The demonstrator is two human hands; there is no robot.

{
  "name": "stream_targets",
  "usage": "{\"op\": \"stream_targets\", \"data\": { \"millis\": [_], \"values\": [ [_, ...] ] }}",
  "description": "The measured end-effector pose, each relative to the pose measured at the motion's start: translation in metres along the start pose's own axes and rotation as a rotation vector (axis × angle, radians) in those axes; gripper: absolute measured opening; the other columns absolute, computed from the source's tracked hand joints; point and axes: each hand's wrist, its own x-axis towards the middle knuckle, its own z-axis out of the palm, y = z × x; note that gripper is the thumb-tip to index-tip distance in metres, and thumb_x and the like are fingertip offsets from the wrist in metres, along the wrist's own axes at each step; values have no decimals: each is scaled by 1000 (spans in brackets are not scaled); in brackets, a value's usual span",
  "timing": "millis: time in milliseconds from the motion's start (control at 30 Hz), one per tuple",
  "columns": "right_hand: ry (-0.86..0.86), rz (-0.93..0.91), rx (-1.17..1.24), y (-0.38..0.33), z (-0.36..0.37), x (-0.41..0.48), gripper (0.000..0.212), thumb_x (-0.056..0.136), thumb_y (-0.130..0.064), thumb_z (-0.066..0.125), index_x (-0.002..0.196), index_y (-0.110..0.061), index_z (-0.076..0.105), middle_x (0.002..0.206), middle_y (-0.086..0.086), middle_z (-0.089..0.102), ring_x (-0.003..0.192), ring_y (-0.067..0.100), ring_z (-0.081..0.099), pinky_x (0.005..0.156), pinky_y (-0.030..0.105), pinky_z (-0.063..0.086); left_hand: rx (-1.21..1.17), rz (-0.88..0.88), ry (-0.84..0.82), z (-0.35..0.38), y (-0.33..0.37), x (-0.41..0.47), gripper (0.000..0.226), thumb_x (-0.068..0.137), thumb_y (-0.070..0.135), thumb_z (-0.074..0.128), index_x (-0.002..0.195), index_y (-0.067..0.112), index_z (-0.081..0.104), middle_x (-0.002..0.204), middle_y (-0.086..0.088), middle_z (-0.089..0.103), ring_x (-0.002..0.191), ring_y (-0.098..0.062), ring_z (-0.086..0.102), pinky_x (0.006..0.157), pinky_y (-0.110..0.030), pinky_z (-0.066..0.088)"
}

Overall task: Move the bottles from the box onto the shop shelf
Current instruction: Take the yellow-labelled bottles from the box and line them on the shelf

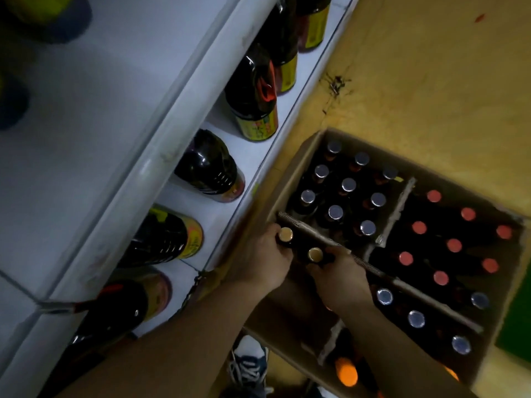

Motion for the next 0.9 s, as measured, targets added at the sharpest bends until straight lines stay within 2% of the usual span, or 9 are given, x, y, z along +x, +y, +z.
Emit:
{"op": "stream_targets", "data": {
  "millis": [100, 167, 333, 433, 600, 700, 900],
  "values": [
    [13, -72, -167, -3, 16, 21, 47, 94, -41, 65, 135, -23, 49, 121, 9, 68, 115, 33, 64, 92, 40, 54, 114, 73, -11, 11, -3, 20, 52, 95, 32, 65, 143, 35, 45, 133, 0, 62, 121, -27, 60, 88, -34, 46],
    [19, -119, -316, -5, 23, 32, 41, 100, -37, 57, 135, -18, 46, 122, 10, 67, 113, 32, 66, 86, 36, 52, 198, 116, -35, 17, -8, 30, 56, 94, 32, 65, 145, 34, 42, 136, -2, 58, 122, -29, 59, 87, -33, 44],
    [31, -195, -687, -8, 35, 42, 40, 105, -16, 41, 145, -13, 36, 133, 12, 60, 113, 31, 68, 72, 34, 45, 335, 220, -26, 26, -19, 43, 37, 97, 31, 60, 132, 28, 48, 124, -5, 60, 109, -33, 63, 75, -34, 41],
    [31, -260, -808, -10, 41, 42, 35, 106, -13, 37, 141, -12, 36, 130, 12, 60, 110, 30, 69, 69, 33, 43, 390, 272, -8, 29, -25, 48, 30, 95, 31, 59, 122, 26, 45, 117, -5, 64, 103, -34, 65, 74, -38, 45],
    [73, -301, -905, -9, 44, 40, 29, 105, -13, 35, 133, -14, 38, 123, 6, 65, 103, 27, 72, 66, 32, 40, 389, 302, 2, 31, -30, 49, 30, 94, 28, 61, 120, 24, 45, 117, -5, 65, 103, -33, 66, 75, -36, 46],
    [123, -318, -898, -4, 42, 42, 29, 104, -16, 36, 133, -16, 38, 121, 2, 66, 104, 26, 72, 70, 35, 39, 357, 309, 11, 29, -34, 49, 34, 96, 28, 62, 126, 23, 48, 120, -4, 65, 106, -30, 65, 73, -30, 39],
    [229, -358, -845, 6, 38, 37, 27, 105, -26, 39, 131, -22, 45, 117, -2, 69, 111, 23, 67, 88, 38, 46, 290, 316, 10, 24, -40, 44, 34, 97, 30, 63, 128, 23, 50, 119, -3, 64, 107, -27, 65, 73, -28, 39]
  ]
}}
